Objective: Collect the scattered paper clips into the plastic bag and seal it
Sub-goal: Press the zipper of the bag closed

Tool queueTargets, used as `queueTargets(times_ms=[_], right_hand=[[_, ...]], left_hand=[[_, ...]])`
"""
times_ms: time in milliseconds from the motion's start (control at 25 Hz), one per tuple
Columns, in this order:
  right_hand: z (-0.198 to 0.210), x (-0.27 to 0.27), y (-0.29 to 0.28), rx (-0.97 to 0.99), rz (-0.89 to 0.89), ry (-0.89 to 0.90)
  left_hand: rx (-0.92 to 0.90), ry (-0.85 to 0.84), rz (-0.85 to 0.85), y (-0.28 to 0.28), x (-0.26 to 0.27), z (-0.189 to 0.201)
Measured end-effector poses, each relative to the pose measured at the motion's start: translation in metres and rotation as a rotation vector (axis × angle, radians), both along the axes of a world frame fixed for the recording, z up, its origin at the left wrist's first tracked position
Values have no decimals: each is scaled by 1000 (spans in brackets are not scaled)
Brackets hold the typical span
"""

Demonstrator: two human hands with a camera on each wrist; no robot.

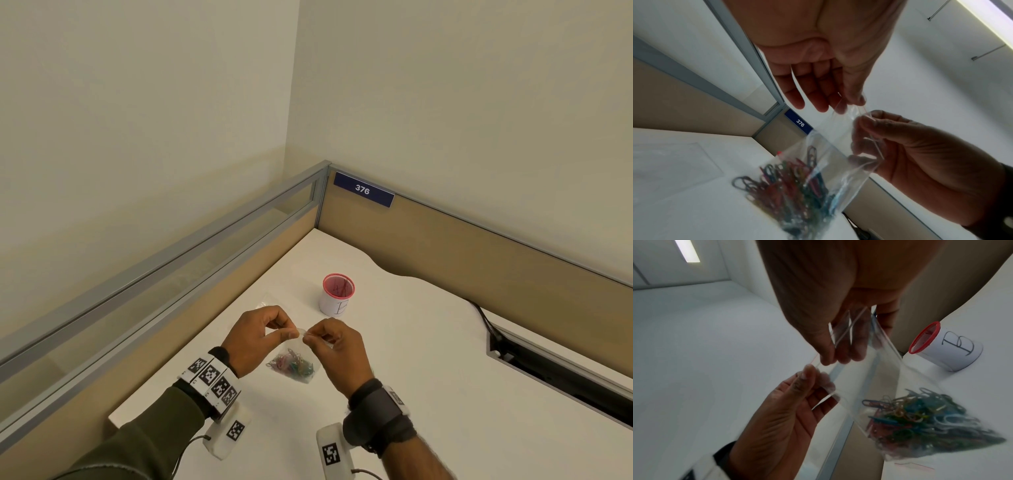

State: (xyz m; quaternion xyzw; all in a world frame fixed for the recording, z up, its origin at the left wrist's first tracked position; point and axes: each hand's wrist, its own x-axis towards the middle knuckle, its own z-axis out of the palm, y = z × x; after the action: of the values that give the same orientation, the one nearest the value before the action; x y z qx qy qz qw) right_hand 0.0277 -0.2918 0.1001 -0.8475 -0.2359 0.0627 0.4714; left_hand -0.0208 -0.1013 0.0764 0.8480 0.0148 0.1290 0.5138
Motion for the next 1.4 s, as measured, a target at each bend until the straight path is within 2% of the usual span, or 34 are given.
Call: queueTargets(times_ms=[120, 240, 320, 400, 440, 520, 640, 680, 760, 880, 1000, 1120, 1280, 1320, 1400], right_hand=[[2, 1, -1, -4, 33, 3], [2, 1, 1, -16, 35, 11], [0, 1, 4, -38, 39, 17], [-2, 0, 5, -56, 36, 32], [-3, 0, 6, -45, 25, 37], [-4, 2, 6, 7, -2, 49], [-6, 4, 7, 57, 5, 59], [-6, 4, 7, 73, 30, 59], [-6, 1, 7, 96, 113, 37], [-12, -3, 4, -49, 268, 7], [-17, -4, -2, -144, 276, 82], [-14, -2, -5, 12, 90, 198], [-18, 9, -1, 512, -146, 688], [-18, 12, 0, 532, -162, 751], [-16, 14, -2, 508, -123, 764]], left_hand=[[64, 20, -71, 8, 3, -6], [38, 10, -102, 7, 2, -12], [-3, -16, -55, 4, 0, -17], [-122, 10, 19, 4, -4, -25], [-210, 63, 60, 5, -7, -29], [-317, 282, 84, 7, -12, -35], [-336, 690, 1, 5, -15, -37], [-398, 782, -12, 2, -14, -38], [-677, 864, 1, -3, -11, -39], [-1088, 772, 100, -5, 3, -45], [-1219, 601, 191, 0, 22, -50], [-1172, 517, 169, -1, 36, -36], [-1060, 452, 151, -7, 47, -17], [-1032, 442, 127, -8, 50, -16], [-939, 419, 54, -9, 52, -12]])
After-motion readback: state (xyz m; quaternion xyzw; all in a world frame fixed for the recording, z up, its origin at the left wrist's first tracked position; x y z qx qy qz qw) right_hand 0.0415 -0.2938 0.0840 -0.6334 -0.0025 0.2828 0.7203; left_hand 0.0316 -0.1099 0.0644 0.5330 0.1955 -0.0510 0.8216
